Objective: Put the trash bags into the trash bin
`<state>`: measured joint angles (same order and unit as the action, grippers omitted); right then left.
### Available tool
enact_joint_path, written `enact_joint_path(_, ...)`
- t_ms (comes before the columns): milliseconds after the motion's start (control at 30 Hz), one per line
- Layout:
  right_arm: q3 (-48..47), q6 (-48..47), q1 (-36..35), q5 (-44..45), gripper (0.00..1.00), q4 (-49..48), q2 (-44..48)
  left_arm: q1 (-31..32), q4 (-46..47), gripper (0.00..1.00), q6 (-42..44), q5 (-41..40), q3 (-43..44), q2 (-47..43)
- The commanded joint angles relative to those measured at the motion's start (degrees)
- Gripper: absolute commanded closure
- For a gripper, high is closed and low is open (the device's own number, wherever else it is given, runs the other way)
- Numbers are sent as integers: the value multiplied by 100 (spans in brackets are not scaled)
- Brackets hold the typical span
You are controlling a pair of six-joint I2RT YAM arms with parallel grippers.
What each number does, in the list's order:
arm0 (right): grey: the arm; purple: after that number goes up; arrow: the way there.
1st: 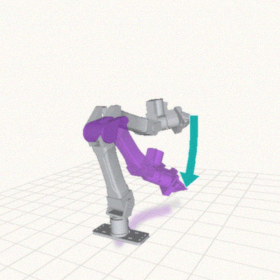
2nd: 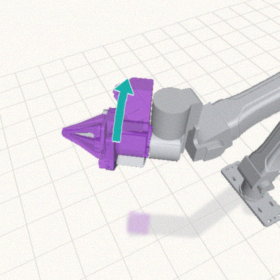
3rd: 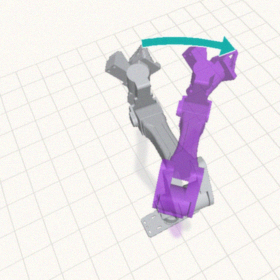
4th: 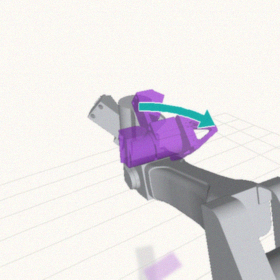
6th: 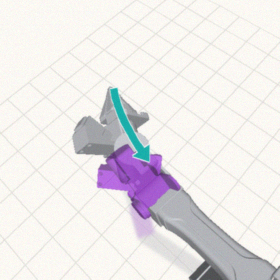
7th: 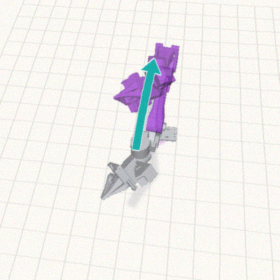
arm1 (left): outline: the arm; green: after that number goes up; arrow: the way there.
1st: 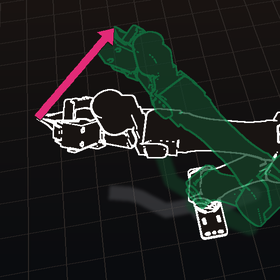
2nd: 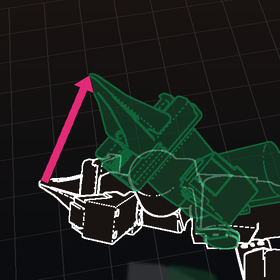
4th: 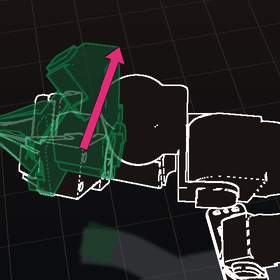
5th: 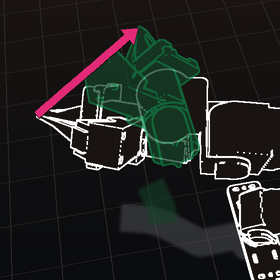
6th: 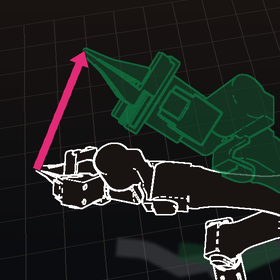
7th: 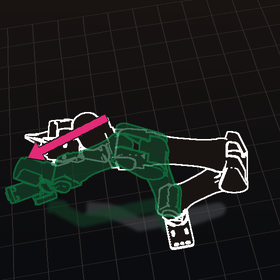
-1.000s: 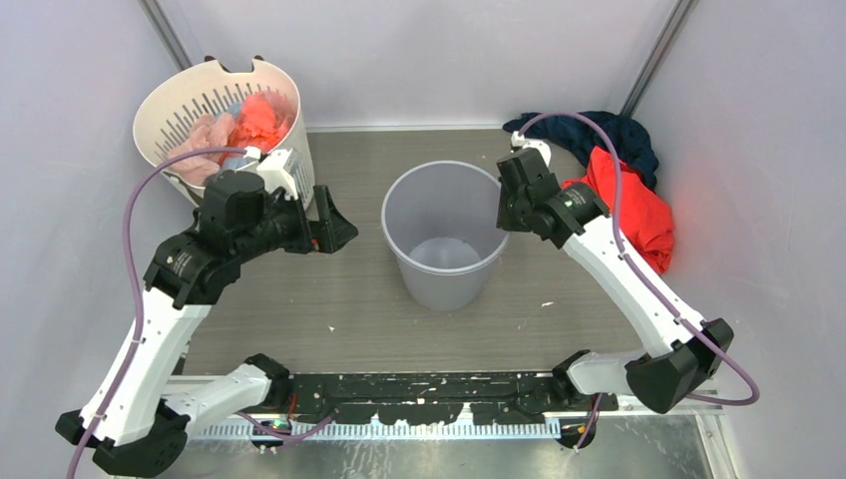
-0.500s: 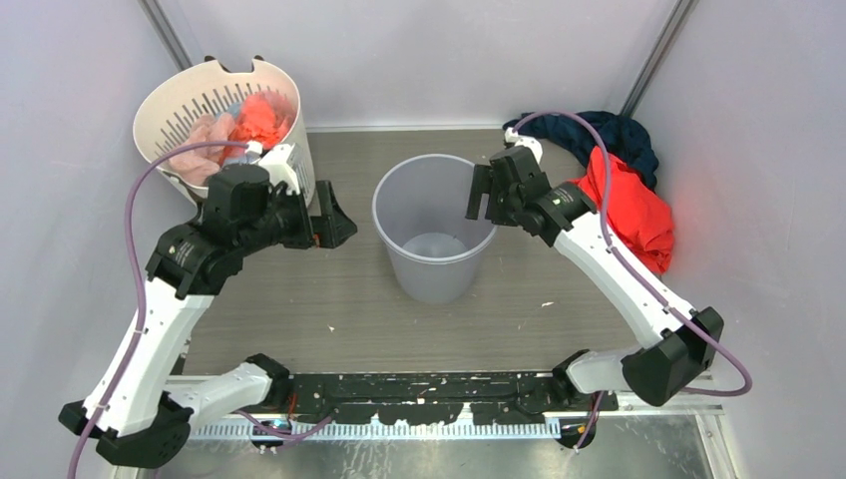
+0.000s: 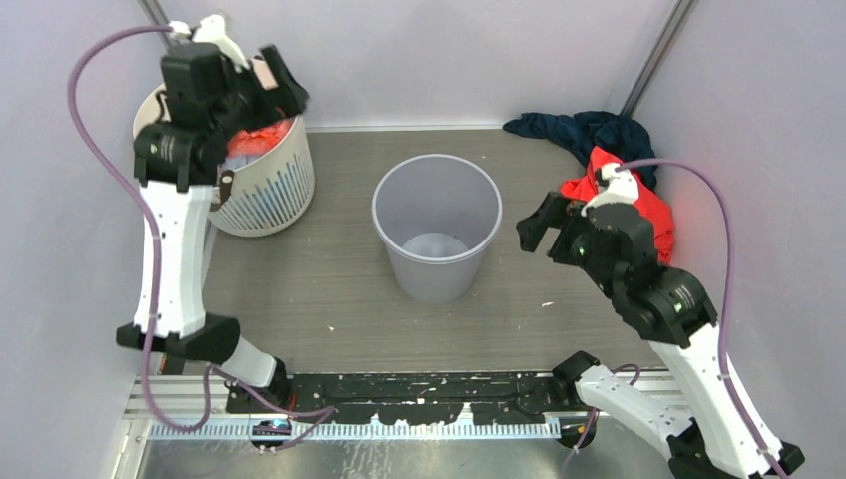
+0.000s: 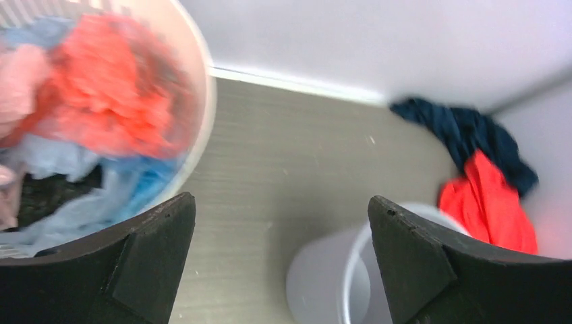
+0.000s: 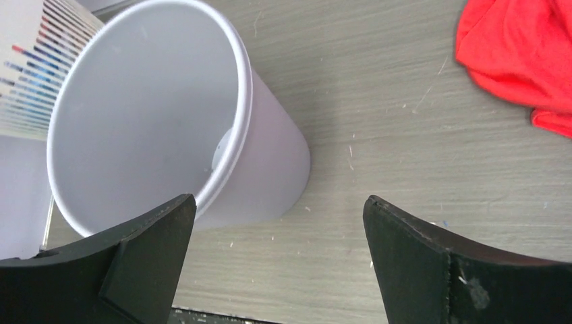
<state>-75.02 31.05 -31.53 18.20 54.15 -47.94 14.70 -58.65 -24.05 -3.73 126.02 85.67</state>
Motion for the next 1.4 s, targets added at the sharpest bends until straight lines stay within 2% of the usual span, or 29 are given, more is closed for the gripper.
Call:
enact_joint_path(0, 536, 250, -16, -506, 0, 285, 188, -1214, 351, 0, -518, 231, 535, 778)
enact_joint_path(200, 811, 258, -19, -655, 6, 417, 196, -1851, 1351, 1, -973, 2, -271, 1353)
enact_joint_path(300, 844, 237, -14, -669, 8, 449, 96, -1913, 1801, 3, -950, -178, -632, 1591)
enact_joint_path(500, 1122, 257, -18, -769, 8, 190, -27, -1945, 2237, 5, -913, -868, -829, 2068)
enact_joint_path(633, 1287, 213, -16, -847, 8, -27, -198, -1811, 2632, 5, -796, -1438, -1131, 2043)
enact_joint_path(767, 1462, 174, -16, -945, 8, -256, -356, -1669, 2520, 5, -602, -1925, -1064, 2097)
enact_joint_path(900, 1725, 199, -14, -1078, 8, -507, -380, -1527, 1803, 11, -406, -1941, -615, 2346)
enact_joint_path(1000, 1916, 209, -13, -1181, 8, -712, -385, -962, 1960, 11, -184, -2456, -903, 2313)
enact_joint_path(1367, 2194, 132, -19, -1503, 8, -875, -333, -840, 1958, 10, -1448, -2815, -972, 3025)
